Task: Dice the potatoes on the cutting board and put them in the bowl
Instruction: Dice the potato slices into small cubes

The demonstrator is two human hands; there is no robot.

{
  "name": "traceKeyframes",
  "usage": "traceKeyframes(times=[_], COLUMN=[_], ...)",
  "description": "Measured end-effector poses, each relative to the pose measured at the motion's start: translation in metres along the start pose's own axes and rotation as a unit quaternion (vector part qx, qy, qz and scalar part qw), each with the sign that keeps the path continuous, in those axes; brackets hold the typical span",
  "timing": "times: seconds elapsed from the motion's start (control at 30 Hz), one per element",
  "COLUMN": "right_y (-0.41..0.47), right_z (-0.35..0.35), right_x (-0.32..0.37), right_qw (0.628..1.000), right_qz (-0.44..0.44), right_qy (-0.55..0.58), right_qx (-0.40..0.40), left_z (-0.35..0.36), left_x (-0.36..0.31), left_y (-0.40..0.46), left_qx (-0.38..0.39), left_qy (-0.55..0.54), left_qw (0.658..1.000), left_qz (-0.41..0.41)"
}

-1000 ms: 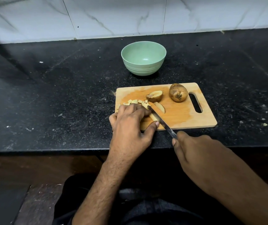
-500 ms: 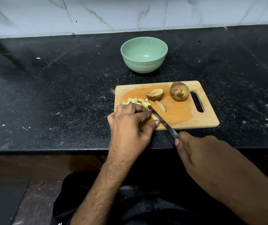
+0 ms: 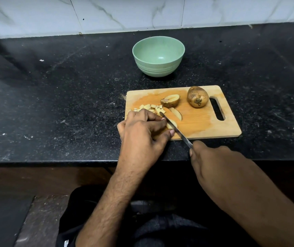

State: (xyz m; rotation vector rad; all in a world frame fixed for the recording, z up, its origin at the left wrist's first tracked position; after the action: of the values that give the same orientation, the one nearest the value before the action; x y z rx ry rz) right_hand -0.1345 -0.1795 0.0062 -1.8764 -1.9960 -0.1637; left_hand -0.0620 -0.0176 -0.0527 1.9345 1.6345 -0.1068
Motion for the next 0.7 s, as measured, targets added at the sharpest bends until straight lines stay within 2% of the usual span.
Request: traceKeyframes(times=[0.17,0.37,0.63,0.7], right_y=[-0.006,-0.029,-0.041,-0.04], right_z=[-0.004,-0.011,-0.018,-0.021], right_x=[-0.005,-0.02,-0.028,-0.026], right_qw=[1.0,0.996,0.998,0.998], right_qz=[-0.001,0.039,0.012,0.007], right_qy=[-0.009,-0.012,0.042,0.067], right_qx=[0.027,0.079,0.046,0.014], left_z=[0.0,0.0,-0.003,-0.003], left_x=[-0.001,-0.002,-0.003,-0.004], left_y=[-0.001,-0.001,-0.004,-0.004], left_qx=[-0.001,0.001,-0.01,-0.016], left_qy=[-0.008,-0.006,-0.005,0.006], left_qw=[1.0,1.0,1.0,1.0], left_qz=[-0.016,-0.019,-0.027,-0.024])
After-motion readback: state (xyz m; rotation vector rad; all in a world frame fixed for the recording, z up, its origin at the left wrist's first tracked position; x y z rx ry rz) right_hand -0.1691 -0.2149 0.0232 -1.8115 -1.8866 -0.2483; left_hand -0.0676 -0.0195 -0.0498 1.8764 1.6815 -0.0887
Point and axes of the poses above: each hand's wrist, its own y-axis towards the middle knuckle, its own z-axis out of the palm, x = y × z, the point moved 1 cm from there along y, towards the middle knuckle, and after that the axes turned 12 degrees about y, right-handed, at the moved point
